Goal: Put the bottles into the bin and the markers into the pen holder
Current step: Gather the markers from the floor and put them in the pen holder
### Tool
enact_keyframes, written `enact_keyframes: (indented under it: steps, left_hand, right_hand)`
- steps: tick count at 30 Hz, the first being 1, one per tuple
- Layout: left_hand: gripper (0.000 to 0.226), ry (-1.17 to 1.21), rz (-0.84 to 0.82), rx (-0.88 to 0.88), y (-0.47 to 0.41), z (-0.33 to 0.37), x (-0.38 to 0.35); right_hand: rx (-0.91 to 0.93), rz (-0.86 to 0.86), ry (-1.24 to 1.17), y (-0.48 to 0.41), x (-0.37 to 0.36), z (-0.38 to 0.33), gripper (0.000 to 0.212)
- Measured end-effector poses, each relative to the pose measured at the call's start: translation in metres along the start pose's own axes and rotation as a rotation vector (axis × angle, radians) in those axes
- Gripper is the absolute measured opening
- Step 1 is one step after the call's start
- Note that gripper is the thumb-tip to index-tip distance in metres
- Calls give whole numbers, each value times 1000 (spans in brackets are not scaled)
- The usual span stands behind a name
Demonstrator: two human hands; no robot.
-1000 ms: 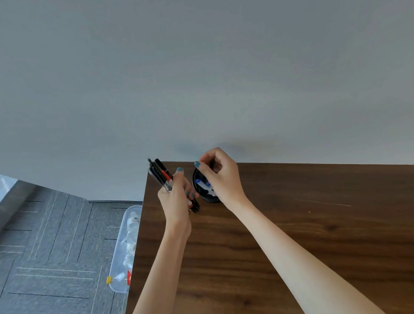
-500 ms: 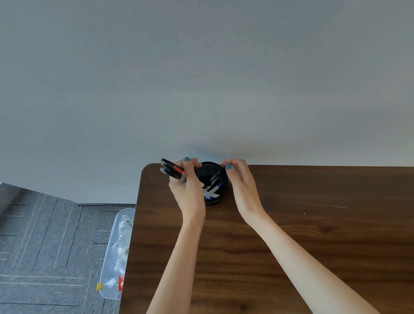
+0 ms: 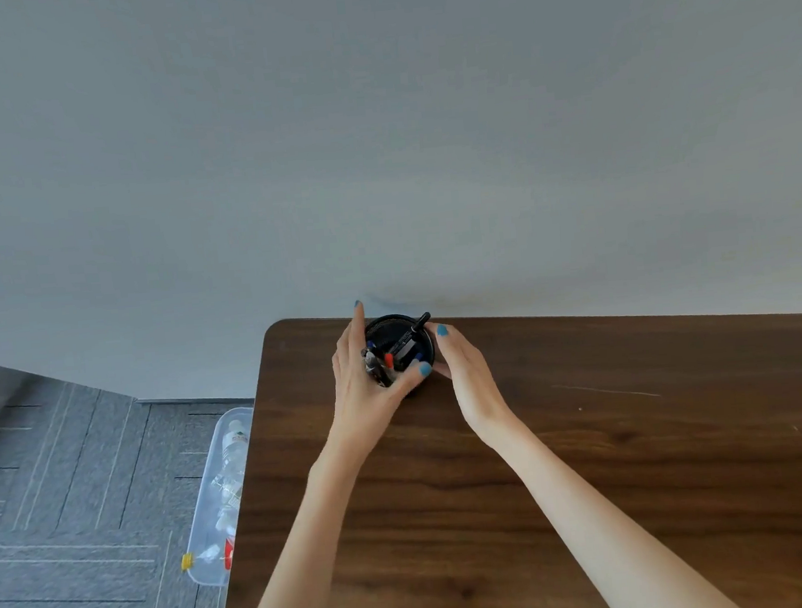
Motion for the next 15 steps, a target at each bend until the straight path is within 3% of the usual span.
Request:
enact_keyframes:
  steps: [2,4,9,15]
  left_hand:
    - [114,152,-116,18,1,-3,8]
    - [106,231,-168,30,2,-6,12]
    - [76,142,-114,73,6,-2,15]
    - [73,126,-124,94,22,-6,16]
  right_hand:
    - [0,-11,15,1,2,-1,37]
    - [-7,-25,9,3,4,0,34]
    - [-33,-45,-26,10,2,5,36]
    - [-33,1,70,22,-5,19,35]
Point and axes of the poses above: each hand's wrist, its own y-axis away from the middle knuckle, its own x-axis out of the back of the hand, z = x × y, the point moved 1 cm from there along -y, towards the middle knuckle
